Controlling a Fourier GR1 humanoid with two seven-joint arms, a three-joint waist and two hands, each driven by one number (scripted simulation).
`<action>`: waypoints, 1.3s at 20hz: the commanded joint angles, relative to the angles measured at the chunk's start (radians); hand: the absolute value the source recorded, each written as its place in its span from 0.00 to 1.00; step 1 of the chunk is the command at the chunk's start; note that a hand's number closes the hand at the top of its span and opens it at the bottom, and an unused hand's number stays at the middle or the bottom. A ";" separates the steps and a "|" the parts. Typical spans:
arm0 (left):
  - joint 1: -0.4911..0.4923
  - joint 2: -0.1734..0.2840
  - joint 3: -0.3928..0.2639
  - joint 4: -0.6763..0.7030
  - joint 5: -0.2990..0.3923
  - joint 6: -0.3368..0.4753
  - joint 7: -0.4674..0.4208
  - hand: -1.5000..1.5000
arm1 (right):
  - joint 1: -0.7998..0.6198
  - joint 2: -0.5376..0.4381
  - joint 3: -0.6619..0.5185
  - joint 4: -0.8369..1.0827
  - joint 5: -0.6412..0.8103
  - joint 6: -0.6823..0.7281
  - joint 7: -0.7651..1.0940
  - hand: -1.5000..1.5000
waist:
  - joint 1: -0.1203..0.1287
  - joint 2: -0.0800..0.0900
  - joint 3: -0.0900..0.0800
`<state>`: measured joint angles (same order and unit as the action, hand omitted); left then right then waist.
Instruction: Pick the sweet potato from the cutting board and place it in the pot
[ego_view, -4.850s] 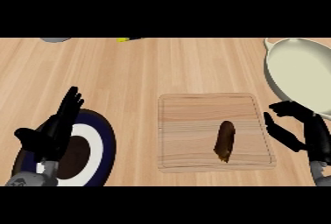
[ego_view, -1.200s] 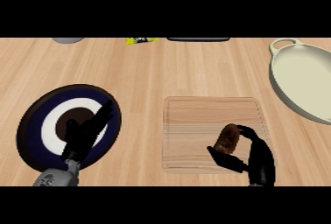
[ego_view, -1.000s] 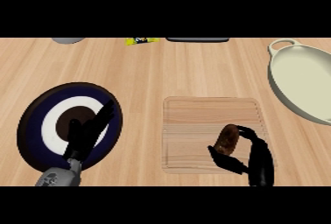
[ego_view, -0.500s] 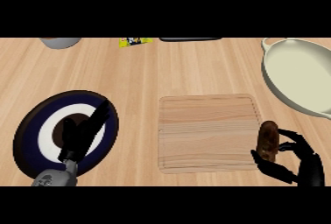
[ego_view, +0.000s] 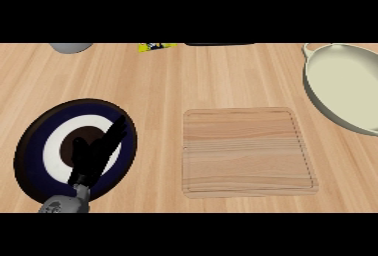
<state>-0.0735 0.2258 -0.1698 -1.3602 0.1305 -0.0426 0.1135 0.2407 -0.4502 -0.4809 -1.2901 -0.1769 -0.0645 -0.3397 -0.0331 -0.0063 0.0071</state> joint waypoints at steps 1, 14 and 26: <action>-0.005 -0.002 -0.008 -0.023 -0.018 0.004 0.023 0.50 | -0.024 -0.121 -0.114 0.248 -0.030 0.127 -0.197 1.00 | 0.032 0.006 -0.004; -0.049 -0.038 0.024 -0.010 -0.031 -0.020 0.072 0.50 | -0.094 -0.290 -0.117 0.165 0.136 -0.005 -0.058 1.00 | 0.030 0.006 -0.008; -0.043 -0.042 0.015 0.012 -0.058 -0.056 0.025 0.50 | -0.519 -0.504 0.122 0.242 0.345 0.011 0.382 1.00 | 0.068 0.013 -0.008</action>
<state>-0.1007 0.1845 -0.1531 -1.3576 0.0751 -0.0843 0.1324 -0.1335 -0.8945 -0.4470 -1.0969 0.1016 -0.0748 -0.0863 0.0178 0.0026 0.0000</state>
